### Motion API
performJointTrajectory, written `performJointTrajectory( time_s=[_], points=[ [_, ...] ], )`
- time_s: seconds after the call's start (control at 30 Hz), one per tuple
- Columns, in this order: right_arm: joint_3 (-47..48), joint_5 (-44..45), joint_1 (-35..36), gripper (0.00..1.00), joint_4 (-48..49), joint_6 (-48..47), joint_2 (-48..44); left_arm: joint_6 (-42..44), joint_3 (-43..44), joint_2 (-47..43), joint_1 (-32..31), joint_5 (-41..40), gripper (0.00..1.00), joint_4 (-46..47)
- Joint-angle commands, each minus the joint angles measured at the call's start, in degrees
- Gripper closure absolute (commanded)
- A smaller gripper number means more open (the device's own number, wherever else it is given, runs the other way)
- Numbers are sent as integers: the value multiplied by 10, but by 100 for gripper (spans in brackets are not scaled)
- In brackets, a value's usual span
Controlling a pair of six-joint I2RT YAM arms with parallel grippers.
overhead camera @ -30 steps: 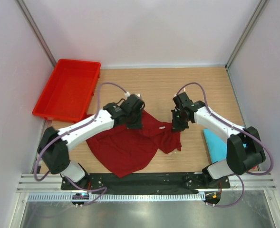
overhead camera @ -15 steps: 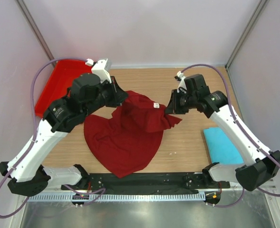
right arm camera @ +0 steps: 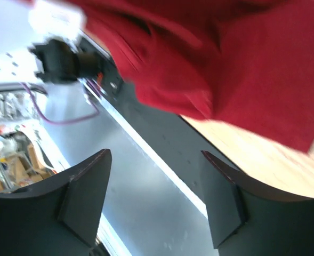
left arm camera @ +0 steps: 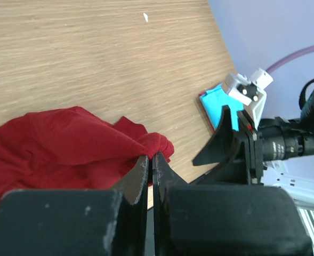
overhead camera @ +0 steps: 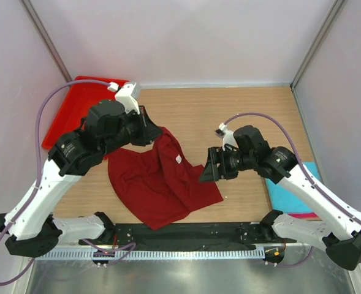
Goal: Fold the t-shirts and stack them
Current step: Flatten the tshirt out
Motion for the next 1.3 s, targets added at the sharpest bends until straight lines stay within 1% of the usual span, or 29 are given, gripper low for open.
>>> performJointTrajectory(
  time_s=[0.0, 0.07, 0.1, 0.13, 0.17, 0.23, 0.3, 0.37, 0.4, 0.43, 0.5, 0.53, 0.57, 0.63, 0.67, 0.7, 0.73, 0.77, 0.8, 0.83, 0.87, 0.9, 0.97, 1.03, 1.1, 1.17, 1.2, 1.23, 1.27],
  points=[
    [-6, -2, 8, 29, 119, 46, 13, -13, -2, -19, 2, 30, 100, 23],
    [-12, -2, 28, 30, 148, 51, 23, -23, -7, -22, 2, 25, 100, 29],
    [-14, 32, 55, 29, 150, 36, 26, -27, -7, -23, 2, 23, 100, 31],
    [-21, 55, 66, 19, 153, 25, 26, -36, -5, -22, 2, 25, 100, 33],
    [-30, 69, 75, 13, 167, 17, 26, -40, -4, -22, 2, 27, 100, 36],
    [-62, 96, 90, 7, 189, -5, 24, -46, -1, -20, 2, 35, 100, 44],
    [-83, 114, 101, 7, 215, -31, 31, -46, 2, -17, 2, 38, 100, 44],
    [-95, 111, 110, 9, 247, -38, 53, -47, 8, -16, 2, 38, 100, 37],
    [-99, 102, 112, 12, 257, -38, 62, -47, 9, -16, 1, 37, 100, 35],
    [-99, 100, 122, 19, 268, -39, 72, -47, 9, -16, 1, 38, 100, 36],
    [-91, 142, 137, 23, 276, -39, 97, -47, 11, -17, 2, 38, 100, 37],
    [-87, 189, 145, 28, 276, -42, 100, -46, 13, -17, 1, 38, 100, 36],
    [-87, 210, 147, 32, 280, -43, 104, -47, 13, -17, 2, 36, 100, 35],
    [-84, 241, 147, 34, 287, -47, 102, -47, 16, -19, 1, 30, 100, 32],
    [-81, 254, 147, 37, 288, -47, 100, -47, 17, -21, 2, 28, 100, 31],
    [-72, 258, 147, 52, 286, -49, 100, -47, 17, -23, 1, 23, 100, 31],
    [-66, 260, 147, 61, 282, -49, 100, -47, 18, -24, 2, 17, 100, 30],
    [-52, 255, 147, 80, 272, -50, 98, -49, 20, -28, 1, 6, 100, 26],
    [-43, 248, 147, 80, 265, -48, 98, -49, 20, -30, 2, 6, 100, 23],
    [-33, 238, 147, 93, 258, -45, 95, -51, 27, -31, 2, -13, 100, 20],
    [-22, 227, 147, 99, 241, -41, 92, -50, 34, -34, 2, -23, 100, 16],
    [-2, 204, 150, 99, 233, -30, 84, -48, 49, -39, 2, -34, 100, 10],
    [22, 189, 162, 99, 218, -24, 70, -28, 70, -43, 2, -60, 100, 5],
    [43, 199, 184, 99, 205, -23, 53, 3, 113, -43, 1, -71, 100, -4],
    [90, 222, 187, 99, 165, -25, 52, 20, 141, -41, 2, -81, 100, -13],
    [127, 267, 187, 99, 136, -29, 62, 45, 179, -35, 1, -91, 100, -14],
    [165, 300, 186, 99, 131, -37, 70, 57, 199, -33, 1, -91, 100, -15],
    [187, 346, 185, 99, 129, -41, 81, 67, 209, -27, 2, -90, 100, -15],
    [243, 363, 180, 99, 123, -46, 123, 87, 221, -23, 2, -101, 100, -17]
  ],
)
